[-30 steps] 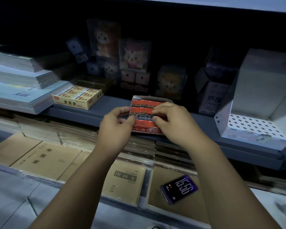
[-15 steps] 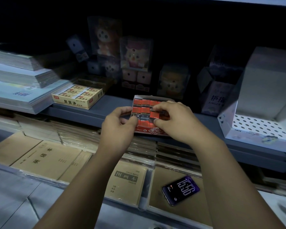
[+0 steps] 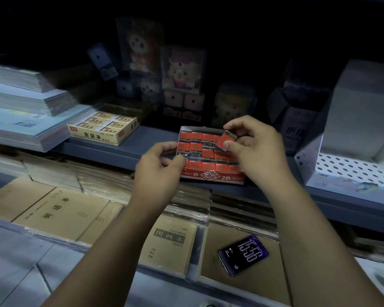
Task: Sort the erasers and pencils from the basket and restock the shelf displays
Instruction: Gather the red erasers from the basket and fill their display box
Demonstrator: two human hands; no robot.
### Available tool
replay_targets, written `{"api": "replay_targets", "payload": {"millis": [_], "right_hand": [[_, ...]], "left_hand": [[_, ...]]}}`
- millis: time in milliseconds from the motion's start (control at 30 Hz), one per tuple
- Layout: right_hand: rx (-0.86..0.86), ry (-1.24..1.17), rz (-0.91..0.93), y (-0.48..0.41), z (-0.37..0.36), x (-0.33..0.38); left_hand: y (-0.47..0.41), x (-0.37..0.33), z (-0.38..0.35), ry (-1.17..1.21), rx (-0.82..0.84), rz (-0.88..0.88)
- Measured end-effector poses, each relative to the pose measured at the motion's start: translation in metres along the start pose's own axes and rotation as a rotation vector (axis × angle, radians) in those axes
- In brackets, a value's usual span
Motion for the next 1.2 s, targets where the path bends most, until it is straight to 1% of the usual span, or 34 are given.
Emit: {"api": "replay_targets", "payload": {"millis": [100,200,367,633,733,867,933,1000,1133,1200], "right_hand": [[-0.036,-0.013,0.022,0.001,-0.005,0.004],[-0.027,0.064,0.058,0.003,-0.014,0.008],[0.085,0.171,0.032,0.003,-0.026,0.002],[0.261,0.263,0.048,0.003,-0.031,0.002],[0.231,0.250,0.046,0.006,-0.027,0.003],[0.179,0.263,0.111,0.016,-0.019,0.021],[0.182,0.278,0.147,0.026,-0.018,0.031],[0.202,0.347,0.180,0.037,-0.022,0.040],[0.285,0.466,0.231,0.061,-0.043,0.066],[0.349,0.533,0.275,0.073,-0.060,0.081]], "left_hand": [[-0.001,0.002,0.000,0.005,-0.006,0.001],[-0.001,0.002,0.000,0.010,-0.005,0.002],[-0.001,0.003,0.001,-0.012,-0.008,-0.009],[-0.002,0.003,0.002,-0.036,-0.020,-0.016],[-0.002,0.001,0.003,-0.039,0.002,-0.006],[0.005,-0.009,0.010,-0.063,0.081,-0.045],[0.014,-0.018,0.019,-0.151,0.109,-0.110],[0.024,-0.026,0.032,-0.286,0.136,-0.183],[0.045,-0.038,0.066,-0.524,0.178,-0.299],[0.051,-0.039,0.084,-0.641,0.192,-0.315]]}}
Point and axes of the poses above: each hand's wrist, its own y-axis away from the middle knuckle, its own z-axis out of the back of the hand, x = y × z, the point moved 8 cm from there along -y, towards the middle knuckle, and after that the axes turned 3 degrees about -y, right-handed, at the moved point
